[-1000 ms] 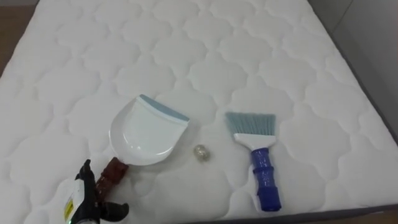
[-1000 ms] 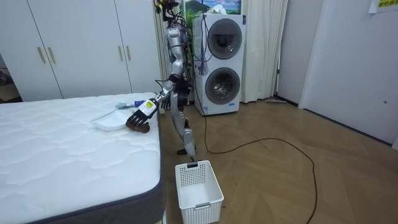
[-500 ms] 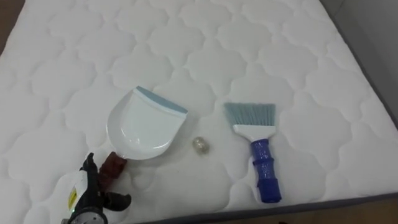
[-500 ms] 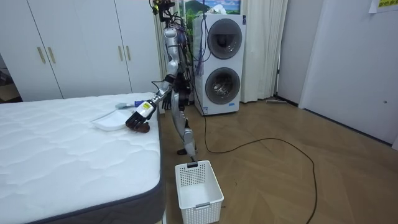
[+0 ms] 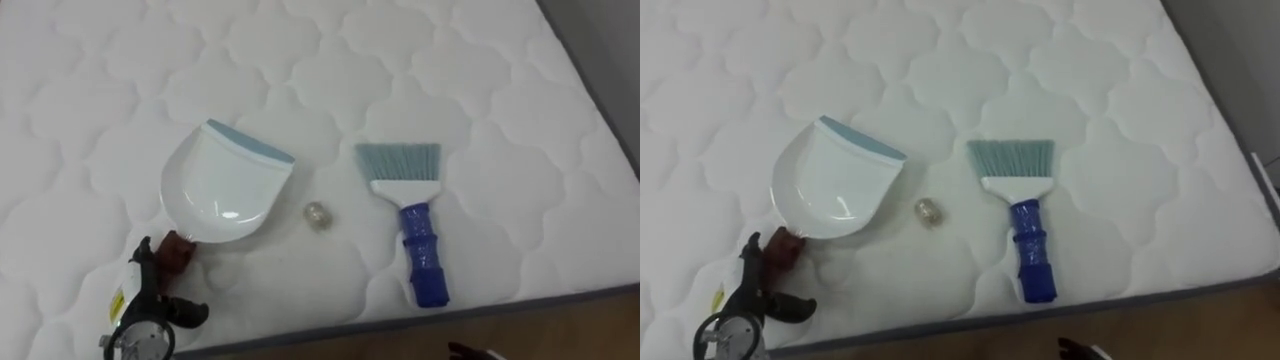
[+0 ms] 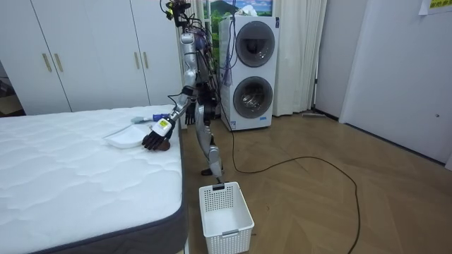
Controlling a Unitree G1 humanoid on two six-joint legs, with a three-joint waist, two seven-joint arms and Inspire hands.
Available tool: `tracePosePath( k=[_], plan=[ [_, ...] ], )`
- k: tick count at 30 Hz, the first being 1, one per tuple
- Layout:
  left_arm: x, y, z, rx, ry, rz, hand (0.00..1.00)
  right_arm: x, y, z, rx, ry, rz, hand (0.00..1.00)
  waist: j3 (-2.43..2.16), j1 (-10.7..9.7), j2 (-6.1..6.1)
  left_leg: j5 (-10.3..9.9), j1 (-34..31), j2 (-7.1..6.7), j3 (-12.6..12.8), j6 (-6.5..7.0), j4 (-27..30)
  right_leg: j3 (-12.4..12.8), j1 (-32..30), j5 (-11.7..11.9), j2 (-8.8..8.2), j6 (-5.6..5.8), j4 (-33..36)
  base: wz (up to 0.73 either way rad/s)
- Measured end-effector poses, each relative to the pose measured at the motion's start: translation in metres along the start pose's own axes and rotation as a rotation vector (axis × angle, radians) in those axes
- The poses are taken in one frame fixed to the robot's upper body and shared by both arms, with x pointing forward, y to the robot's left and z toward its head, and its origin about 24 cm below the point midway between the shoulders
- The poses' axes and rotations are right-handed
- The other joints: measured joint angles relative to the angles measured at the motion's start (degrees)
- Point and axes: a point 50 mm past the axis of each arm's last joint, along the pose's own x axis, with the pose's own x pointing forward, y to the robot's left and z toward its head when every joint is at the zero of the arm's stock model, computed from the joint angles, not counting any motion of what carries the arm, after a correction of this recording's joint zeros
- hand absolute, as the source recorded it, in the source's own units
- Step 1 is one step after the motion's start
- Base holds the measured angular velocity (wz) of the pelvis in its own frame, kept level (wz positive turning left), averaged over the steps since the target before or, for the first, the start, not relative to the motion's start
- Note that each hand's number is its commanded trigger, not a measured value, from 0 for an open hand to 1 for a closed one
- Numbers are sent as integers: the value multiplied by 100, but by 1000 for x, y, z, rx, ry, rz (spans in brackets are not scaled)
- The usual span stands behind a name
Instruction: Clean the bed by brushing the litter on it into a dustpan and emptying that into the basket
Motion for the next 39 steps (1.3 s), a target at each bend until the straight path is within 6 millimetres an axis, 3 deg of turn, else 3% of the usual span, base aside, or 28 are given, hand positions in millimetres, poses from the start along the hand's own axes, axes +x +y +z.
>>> tracePosePath(
  k=[3, 23, 25, 26, 27, 28, 32, 39],
  plan=[
    [1, 1, 2, 0, -5, 3, 0, 0, 0, 2, -9, -5, 0, 0, 32, 0, 4, 0, -36, 1, 3, 0, -1, -48, -27, 0, -5, 0, -5, 0],
    [23, 21, 14, 66, 3, 3, 0, 4, -1, 21, -51, -36, -33, 0, 82, -136, -59, 1, -529, -7, 33, 1, 94, -122, -581, 0, -83, 0, 204, 0],
    [26, 21, 18, 55, 10, -10, 0, 5, -1, 22, -54, -40, -33, 0, 106, -143, -40, 0, -596, -8, 41, 1, 162, -87, -604, 0, -88, 0, 202, 4],
    [26, 21, 19, 54, 11, -15, 62, 5, -1, 23, -54, -41, -34, 0, 111, -142, -33, 0, -601, -9, 49, 1, 166, -86, -608, 0, -90, 0, 202, 0],
    [27, 22, 19, 54, 15, -22, 85, 5, -1, 23, -54, -43, -35, 0, 120, -145, -19, 0, -605, -8, 66, 1, 167, -85, -613, 0, -91, 0, 202, 0],
    [27, 21, 19, 54, 23, -31, 100, 4, -3, 23, -52, -43, -38, 0, 134, -150, 2, 0, -611, -10, 68, 1, 168, -88, -618, 0, -93, 0, 203, 0],
    [31, 23, 25, 52, 18, -31, 100, 4, -6, 23, -24, -43, -51, 0, 150, -156, 49, 18, -737, -20, 75, 29, 187, -112, -760, 4, -105, -7, 250, 0],
    [42, 48, 29, 47, 41, 47, 100, 3, -11, 23, 26, -48, -80, 0, 148, -198, 106, 40, -894, -61, 112, 64, 245, -102, -992, 4, -158, -7, 413, -1]
  ],
)
